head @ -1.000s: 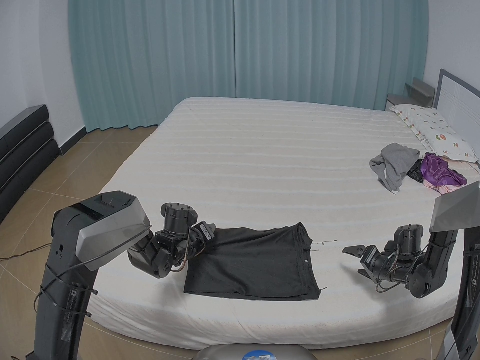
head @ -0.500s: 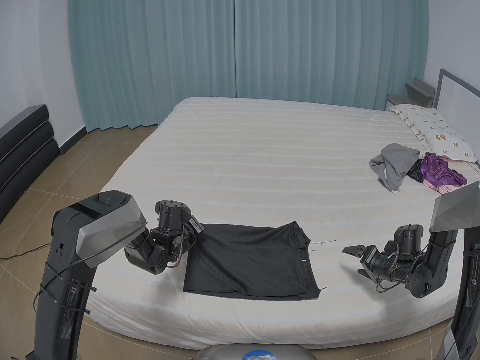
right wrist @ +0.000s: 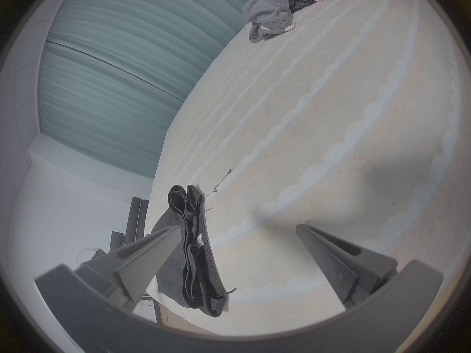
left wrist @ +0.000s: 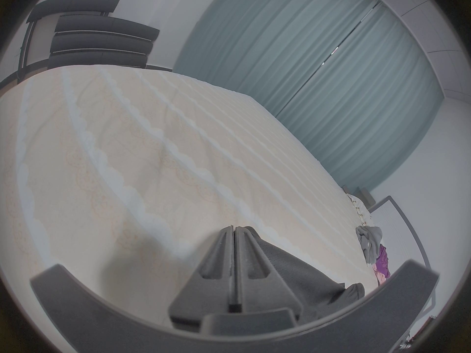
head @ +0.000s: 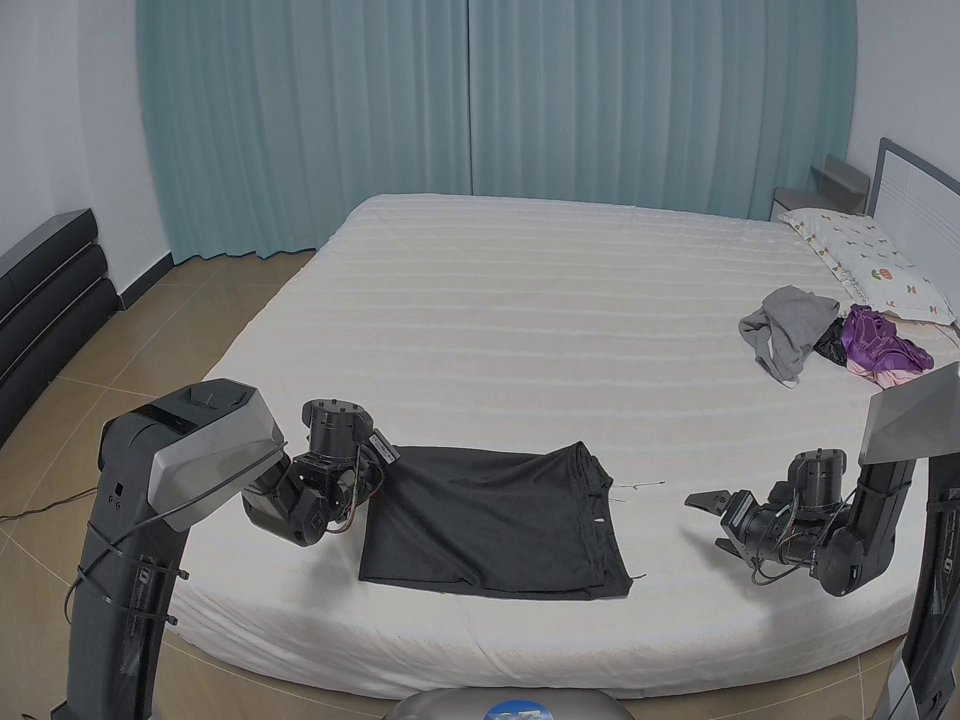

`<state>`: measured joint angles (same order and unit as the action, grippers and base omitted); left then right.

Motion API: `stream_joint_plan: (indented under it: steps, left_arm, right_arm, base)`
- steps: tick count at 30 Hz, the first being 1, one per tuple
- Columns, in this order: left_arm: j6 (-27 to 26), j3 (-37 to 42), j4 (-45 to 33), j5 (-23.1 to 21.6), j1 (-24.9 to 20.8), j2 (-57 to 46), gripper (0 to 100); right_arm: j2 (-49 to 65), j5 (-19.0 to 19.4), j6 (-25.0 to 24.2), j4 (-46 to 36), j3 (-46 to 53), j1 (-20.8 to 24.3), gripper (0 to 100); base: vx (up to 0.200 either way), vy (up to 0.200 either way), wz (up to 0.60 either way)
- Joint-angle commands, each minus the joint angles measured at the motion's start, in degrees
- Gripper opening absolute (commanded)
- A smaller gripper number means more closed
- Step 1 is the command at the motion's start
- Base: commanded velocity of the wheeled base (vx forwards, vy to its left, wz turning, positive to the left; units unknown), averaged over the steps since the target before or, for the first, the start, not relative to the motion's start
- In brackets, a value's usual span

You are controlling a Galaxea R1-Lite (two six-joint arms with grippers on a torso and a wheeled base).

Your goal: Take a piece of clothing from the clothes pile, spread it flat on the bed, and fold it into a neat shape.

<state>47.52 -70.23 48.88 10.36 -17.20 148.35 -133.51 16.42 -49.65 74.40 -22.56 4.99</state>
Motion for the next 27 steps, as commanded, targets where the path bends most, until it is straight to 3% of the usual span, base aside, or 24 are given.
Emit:
stream_joint_plan:
  steps: [1, 15, 27]
  left_arm:
    - [0.0, 0.6, -0.4, 0.1, 0.5, -0.3, 0]
    - [-0.1, 2.0, -0.1, 0.1, 3.7, -1.2, 0]
    - [0.0, 3.9, -0.5, 0.3, 3.8, -1.7, 0]
  right_arm:
    - [-0.1, 0.0, 0.0, 0.0, 0.0, 0.0, 100]
    - [-0.1, 0.0, 0.0, 0.0, 0.1, 0.0, 100]
    - [-0.1, 0.0, 0.0, 0.0, 0.1, 0.0, 100]
  base:
    - [0.0, 0.0, 0.0]
    - [0.0, 0.0, 0.0]
    - [0.0, 0.0, 0.0]
